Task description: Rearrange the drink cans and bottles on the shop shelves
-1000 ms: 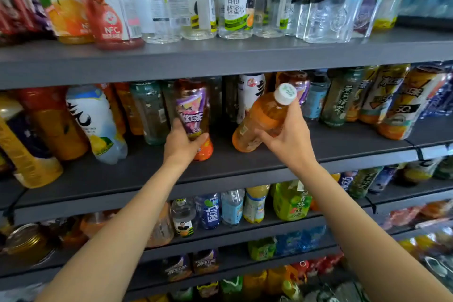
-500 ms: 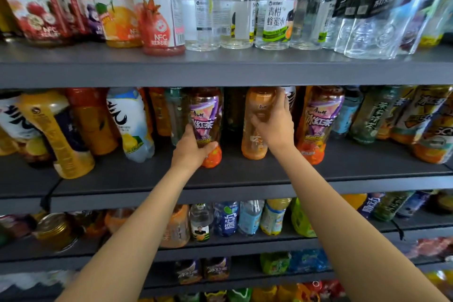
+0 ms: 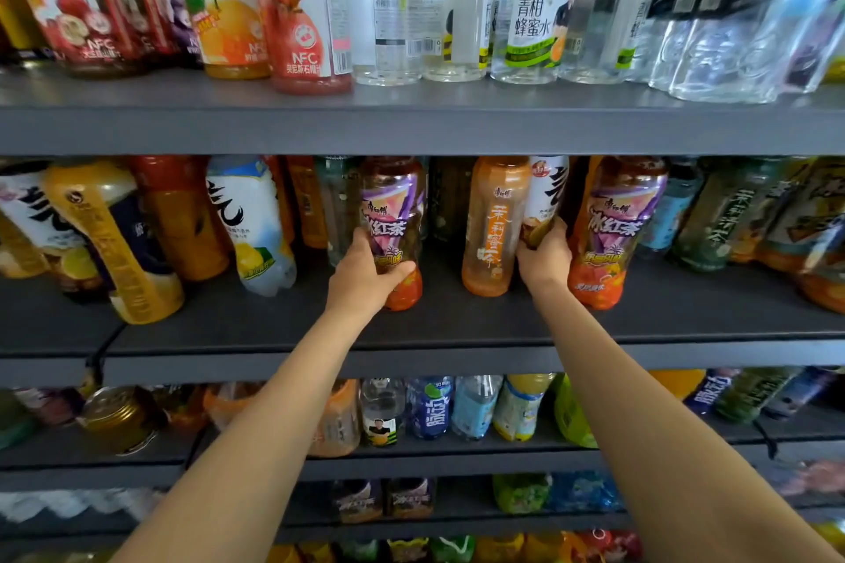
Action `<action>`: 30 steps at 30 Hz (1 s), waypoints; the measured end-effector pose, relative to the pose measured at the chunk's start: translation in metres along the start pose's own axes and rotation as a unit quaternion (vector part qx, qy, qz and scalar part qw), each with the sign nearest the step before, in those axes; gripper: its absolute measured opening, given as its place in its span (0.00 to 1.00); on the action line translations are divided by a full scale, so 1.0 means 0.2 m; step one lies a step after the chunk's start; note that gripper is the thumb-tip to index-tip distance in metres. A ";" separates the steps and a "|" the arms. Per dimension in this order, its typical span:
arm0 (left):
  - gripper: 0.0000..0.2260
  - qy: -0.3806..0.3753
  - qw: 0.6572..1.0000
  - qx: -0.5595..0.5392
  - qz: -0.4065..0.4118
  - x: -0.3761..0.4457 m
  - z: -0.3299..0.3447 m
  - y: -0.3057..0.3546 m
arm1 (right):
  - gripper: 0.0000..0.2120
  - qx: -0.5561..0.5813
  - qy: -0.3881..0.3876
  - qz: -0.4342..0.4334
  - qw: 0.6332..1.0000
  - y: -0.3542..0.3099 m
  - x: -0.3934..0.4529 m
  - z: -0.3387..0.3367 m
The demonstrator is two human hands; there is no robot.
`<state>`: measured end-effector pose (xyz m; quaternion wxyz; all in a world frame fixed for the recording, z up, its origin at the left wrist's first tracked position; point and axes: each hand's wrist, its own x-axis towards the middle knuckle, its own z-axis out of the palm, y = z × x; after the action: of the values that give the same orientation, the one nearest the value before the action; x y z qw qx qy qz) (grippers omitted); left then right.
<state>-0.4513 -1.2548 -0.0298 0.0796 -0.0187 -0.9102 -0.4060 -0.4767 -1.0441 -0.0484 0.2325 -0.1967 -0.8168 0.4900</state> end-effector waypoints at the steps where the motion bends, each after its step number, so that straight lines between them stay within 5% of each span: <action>1: 0.32 0.001 1.000 0.002 0.000 0.00 0.00 0.00 | 0.28 -0.004 0.008 -0.007 1.000 0.01 0.00 0.01; 12: 0.29 0.034 0.999 -0.036 -0.021 -0.04 0.05 0.03 | 0.26 -0.045 0.081 -0.045 0.995 0.04 -0.25 -0.05; 16: 0.30 0.038 0.998 -0.040 -0.038 -0.06 0.07 0.03 | 0.33 -0.053 0.069 -0.052 0.995 0.05 -0.33 -0.10; 21: 0.27 0.047 0.998 -0.024 -0.030 -0.20 0.12 -0.10 | 0.34 -0.035 -0.017 -0.035 0.999 0.03 -0.39 -0.20; 24: 0.24 0.048 0.997 -0.054 0.015 -0.38 0.11 -0.20 | 0.33 -0.021 -0.084 -0.122 0.989 0.04 -0.50 -0.24; 30: 0.33 -0.112 0.990 -0.026 0.078 -0.67 -0.15 -0.42 | 0.30 -0.013 -0.257 -0.209 0.944 -0.04 -0.83 -0.13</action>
<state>-0.3236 -1.3284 -0.0934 0.0081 -0.1372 -0.8984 -0.4172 -0.3286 -1.1201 -0.0627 0.1093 0.1079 -0.8776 0.4541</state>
